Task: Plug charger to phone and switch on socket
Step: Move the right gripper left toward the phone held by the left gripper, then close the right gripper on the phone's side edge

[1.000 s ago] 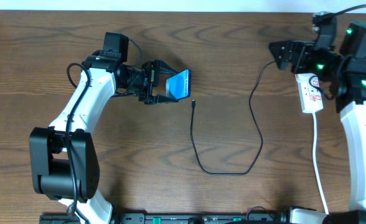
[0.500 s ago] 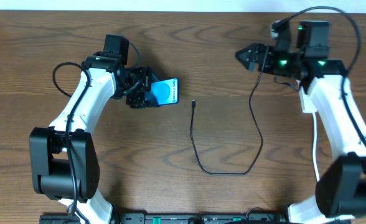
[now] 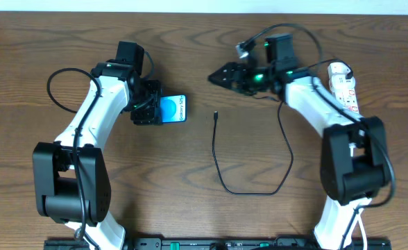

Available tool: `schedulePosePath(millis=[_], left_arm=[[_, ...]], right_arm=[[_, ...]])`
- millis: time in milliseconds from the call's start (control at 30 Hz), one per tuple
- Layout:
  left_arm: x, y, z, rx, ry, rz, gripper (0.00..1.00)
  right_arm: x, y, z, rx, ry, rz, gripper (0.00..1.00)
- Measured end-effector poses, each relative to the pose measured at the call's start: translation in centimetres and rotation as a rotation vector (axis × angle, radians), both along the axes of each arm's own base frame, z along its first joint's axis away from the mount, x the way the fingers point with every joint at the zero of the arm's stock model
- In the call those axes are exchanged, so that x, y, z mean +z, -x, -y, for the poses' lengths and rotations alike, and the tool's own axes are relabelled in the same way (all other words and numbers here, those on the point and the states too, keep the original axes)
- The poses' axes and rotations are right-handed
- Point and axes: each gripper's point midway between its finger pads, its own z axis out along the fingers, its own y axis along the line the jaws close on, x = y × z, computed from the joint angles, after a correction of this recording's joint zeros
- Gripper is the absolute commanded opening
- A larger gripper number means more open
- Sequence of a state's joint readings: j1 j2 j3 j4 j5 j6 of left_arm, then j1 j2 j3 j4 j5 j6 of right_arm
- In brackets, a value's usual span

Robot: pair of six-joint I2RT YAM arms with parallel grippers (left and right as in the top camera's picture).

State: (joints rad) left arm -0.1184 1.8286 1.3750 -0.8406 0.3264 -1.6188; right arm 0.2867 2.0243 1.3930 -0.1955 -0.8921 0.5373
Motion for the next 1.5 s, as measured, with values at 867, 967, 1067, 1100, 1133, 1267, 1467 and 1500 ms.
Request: schedulePosePath(millis=[867,967,1067,1100,1133,1267,1467,1500], left_arm=[[-0.6,0.6,-2.1,0.021,-0.121,-0.024,0.63],[-0.6,0.6,-2.1,0.021,-0.121,-0.024,0.63],[-0.6,0.6,-2.1,0.021,-0.121,-0.024,0.63],[-0.6,0.6,-2.1,0.021,-0.122,-0.024,0.63],[-0.6,0.6,-2.1,0.021,-0.122,-0.024,0.63],[-0.6,0.6,-2.2,0.023,-0.125,-0.024,0.63],[-0.6,0.6,-2.2,0.024,-0.124,-0.024,0.63],[-0.6,0.6,-2.2,0.024,-0.125,-0.024,0.63]], right_arm=[[-1.5,6.9,-11.7,0.162,0.012,-0.035,0.57],[-1.9,7.1,-11.8,0.153,0.032,-0.038,0.55],[-2.1,7.3,-12.1,0.149,0.044,-0.037,0.5],[-2.1,7.4,-12.2,0.146,0.046,-0.043,0.49],[-2.1,7.4,-12.3,0.142,0.048,-0.048,0.48],[-2.0,7.2,-12.7,0.125,0.038,-0.047,0.48],[-4.3,7.0,-13.3,0.126,0.023,-0.089,0.47],[-4.8,7.0,-13.4,0.128,0.022,-0.101,0.46]])
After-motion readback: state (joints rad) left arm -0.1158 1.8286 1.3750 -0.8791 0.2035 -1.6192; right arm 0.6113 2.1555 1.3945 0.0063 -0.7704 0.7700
